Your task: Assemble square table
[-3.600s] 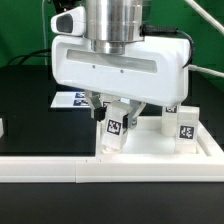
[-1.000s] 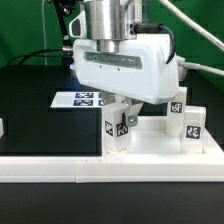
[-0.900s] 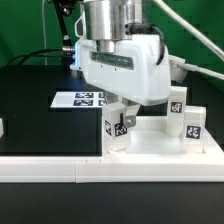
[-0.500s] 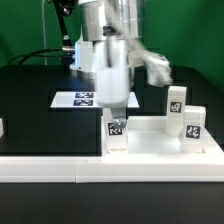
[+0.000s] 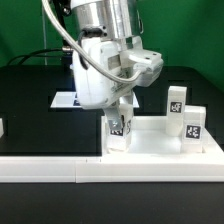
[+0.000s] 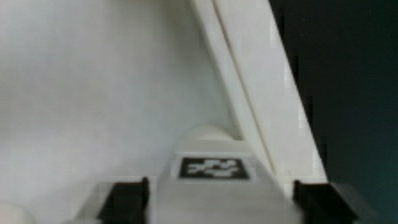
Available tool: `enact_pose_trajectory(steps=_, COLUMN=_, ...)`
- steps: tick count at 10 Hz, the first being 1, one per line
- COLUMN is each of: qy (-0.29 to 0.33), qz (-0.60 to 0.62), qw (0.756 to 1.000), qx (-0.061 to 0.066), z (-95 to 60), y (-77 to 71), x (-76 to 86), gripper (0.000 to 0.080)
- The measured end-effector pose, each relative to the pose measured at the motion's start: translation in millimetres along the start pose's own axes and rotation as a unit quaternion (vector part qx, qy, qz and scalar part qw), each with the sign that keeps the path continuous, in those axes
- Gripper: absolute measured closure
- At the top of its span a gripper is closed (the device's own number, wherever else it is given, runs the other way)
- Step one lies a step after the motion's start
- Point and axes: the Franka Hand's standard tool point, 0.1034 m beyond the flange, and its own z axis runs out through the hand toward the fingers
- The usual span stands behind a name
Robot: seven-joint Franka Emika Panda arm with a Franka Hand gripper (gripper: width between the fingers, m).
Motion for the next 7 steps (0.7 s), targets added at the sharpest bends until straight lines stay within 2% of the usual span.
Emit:
enact_pose_trajectory(steps=1, qy=-0.003, qz=-0.116, qw=0.993, qx=0.008, z=3.6, y=4.8, x=0.7, gripper=0.0300)
enact_pose_trajectory(steps=2, qy=-0.007, qz=-0.162, qw=0.987, qx=0.009, z=4.2, y=7.1, x=4.7, gripper=0.0184)
enact_pose_trajectory(steps=3, qy=-0.006, qz=-0.173, qw=0.985, qx=0.009, z=4.2, y=6.1, x=4.4, gripper=0.0160)
enact_pose_trajectory(steps=5, qy=-0.003, qz=-0.228, qw=0.974, qx=0.006, z=4.9, y=6.7, x=6.5, gripper=0.0151)
enact_pose_trajectory(steps=7, qy=-0.001, qz=-0.355, qw=0.935, qx=-0.002, z=2.1, y=4.6, x=15.2, gripper=0.0150)
